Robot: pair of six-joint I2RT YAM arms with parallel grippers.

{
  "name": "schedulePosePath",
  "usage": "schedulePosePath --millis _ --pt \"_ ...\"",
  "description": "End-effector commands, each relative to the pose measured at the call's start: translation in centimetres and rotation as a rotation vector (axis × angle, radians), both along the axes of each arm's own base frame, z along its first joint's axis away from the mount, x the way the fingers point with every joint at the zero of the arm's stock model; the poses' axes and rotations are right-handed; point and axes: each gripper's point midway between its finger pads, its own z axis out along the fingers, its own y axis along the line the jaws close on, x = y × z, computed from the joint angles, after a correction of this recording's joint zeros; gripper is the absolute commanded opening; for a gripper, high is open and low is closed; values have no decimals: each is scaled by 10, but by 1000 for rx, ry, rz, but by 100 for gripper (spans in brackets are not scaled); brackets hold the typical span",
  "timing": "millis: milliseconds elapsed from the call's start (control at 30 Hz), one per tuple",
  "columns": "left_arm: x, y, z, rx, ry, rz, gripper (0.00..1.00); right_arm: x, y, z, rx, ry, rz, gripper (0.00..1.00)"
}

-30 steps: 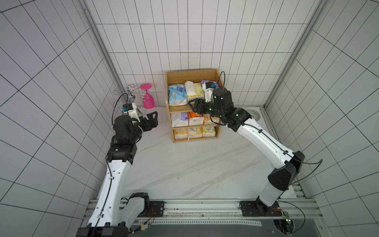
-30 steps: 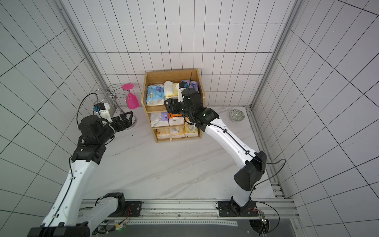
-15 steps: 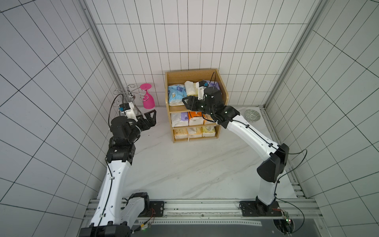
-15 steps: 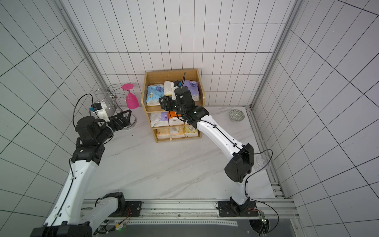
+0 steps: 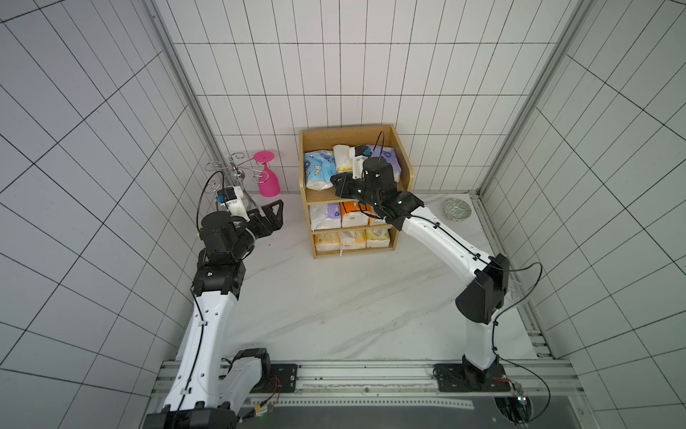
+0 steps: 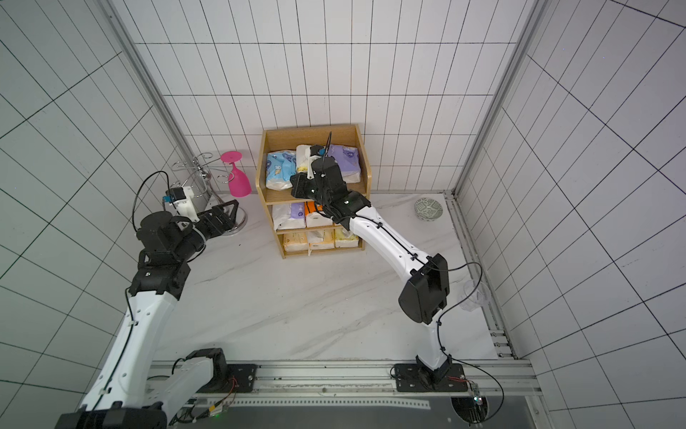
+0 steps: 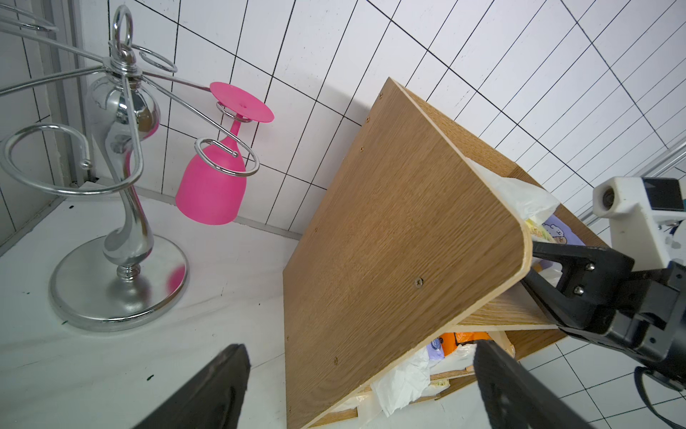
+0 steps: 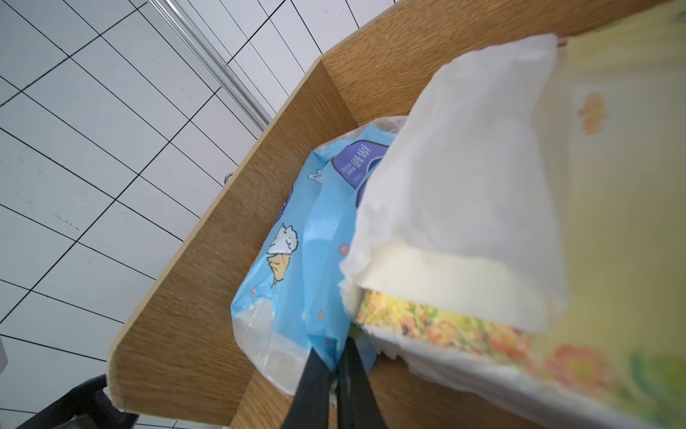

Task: Remove the tissue boxes from the shelf
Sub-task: Pick up a box of tissues from the shelf.

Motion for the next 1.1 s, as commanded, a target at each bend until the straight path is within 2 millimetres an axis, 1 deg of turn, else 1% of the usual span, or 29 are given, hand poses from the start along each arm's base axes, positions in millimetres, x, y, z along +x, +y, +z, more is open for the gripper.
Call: schedulePosePath --millis 0,67,200,333,433,533,667,800,900,1067 --pt "-2 0 5 3 -29 -7 98 -11 1 34 50 -70 33 0" --pt "-3 1 5 1 -30 -6 98 -17 -3 39 44 -82 47 0" --pt "-1 3 4 3 -28 2 98 -35 -10 48 27 -105 105 0" --pt "0 4 2 6 -22 8 98 -55 -21 49 -9 -116 157 0" --pt "-2 4 3 14 -21 5 98 -63 -32 44 -38 -110 153 0" --pt "-8 3 3 -13 6 9 98 -71 -41 36 -57 -102 161 0" --pt "-26 -6 8 -90 -4 -25 98 -84 -46 26 -70 -85 202 0" --pt "-49 -14 15 -143 -23 -49 98 -104 -53 21 -71 -72 259 0" --pt "-66 -21 19 -144 -44 -80 98 -121 -62 15 -72 -61 292 0" --pt "-85 -29 9 -116 11 -68 98 -156 -75 0 -99 -50 386 0"
